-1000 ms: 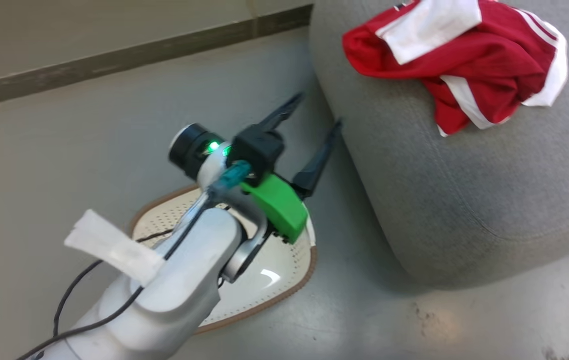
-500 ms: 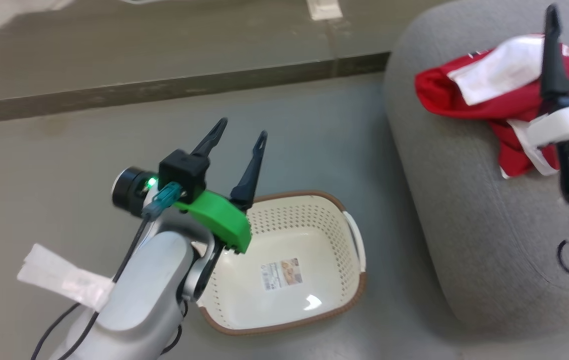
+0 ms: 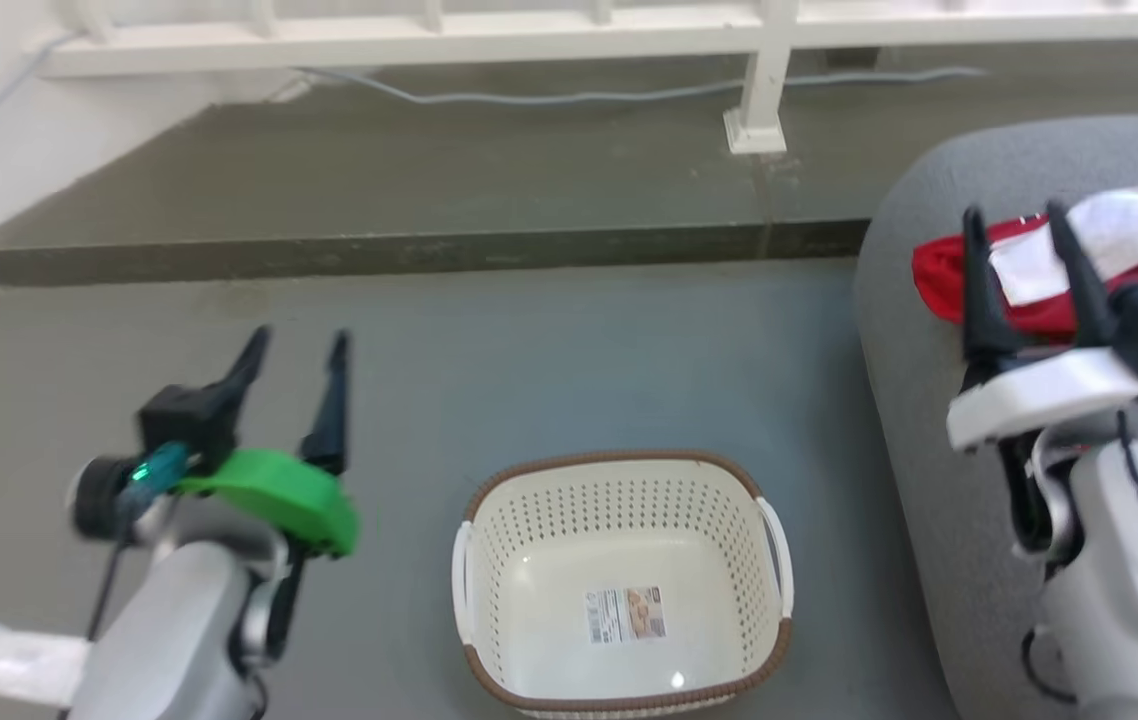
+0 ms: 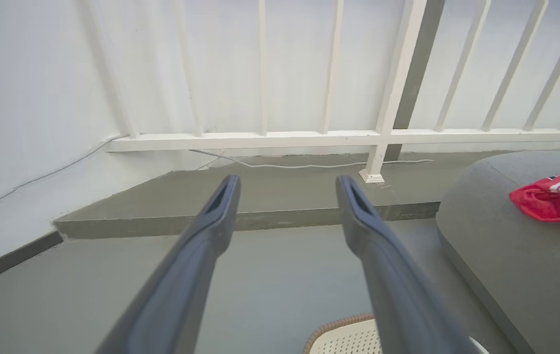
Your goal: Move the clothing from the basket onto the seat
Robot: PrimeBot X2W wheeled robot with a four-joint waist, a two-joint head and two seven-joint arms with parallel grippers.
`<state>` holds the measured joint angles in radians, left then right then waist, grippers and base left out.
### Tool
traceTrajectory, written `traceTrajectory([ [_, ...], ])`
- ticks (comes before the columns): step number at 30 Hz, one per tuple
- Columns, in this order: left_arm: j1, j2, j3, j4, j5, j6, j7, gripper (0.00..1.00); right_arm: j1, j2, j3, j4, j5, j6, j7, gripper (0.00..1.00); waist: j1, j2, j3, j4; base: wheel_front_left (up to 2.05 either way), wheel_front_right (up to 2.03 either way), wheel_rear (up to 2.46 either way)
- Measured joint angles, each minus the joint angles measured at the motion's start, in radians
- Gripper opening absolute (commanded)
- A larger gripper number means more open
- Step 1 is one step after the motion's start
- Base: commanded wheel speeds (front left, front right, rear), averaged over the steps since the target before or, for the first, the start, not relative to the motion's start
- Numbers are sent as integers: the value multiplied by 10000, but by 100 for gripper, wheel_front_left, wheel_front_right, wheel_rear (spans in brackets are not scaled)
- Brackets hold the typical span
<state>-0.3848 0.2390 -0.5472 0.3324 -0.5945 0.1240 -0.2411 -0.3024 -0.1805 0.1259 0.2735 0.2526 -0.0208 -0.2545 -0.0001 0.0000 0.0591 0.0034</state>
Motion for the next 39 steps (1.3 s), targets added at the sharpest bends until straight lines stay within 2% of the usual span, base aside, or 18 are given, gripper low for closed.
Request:
traceTrajectory([
  [4,701,98,936,146,40,0,-73,100,639,274,123,-40,56,-102,0,100,0,0,-302,176,0,0,0],
  [14,1848,36,2194,-314,566,0,-77,100,1808,614,435,-535,130,-270,0,100,0,0,-546,275,0,0,0],
  [29,3294,-153,3028,-1338,1365,0,-81,100,2760,683,372,-1243,123,-608,0,100,0,0,-514,80,0,0,0],
  [39,3884,-550,3198,-1804,1791,0,-104,100,3140,790,336,-1492,104,-621,0,100,0,0,-448,-51,0,0,0],
])
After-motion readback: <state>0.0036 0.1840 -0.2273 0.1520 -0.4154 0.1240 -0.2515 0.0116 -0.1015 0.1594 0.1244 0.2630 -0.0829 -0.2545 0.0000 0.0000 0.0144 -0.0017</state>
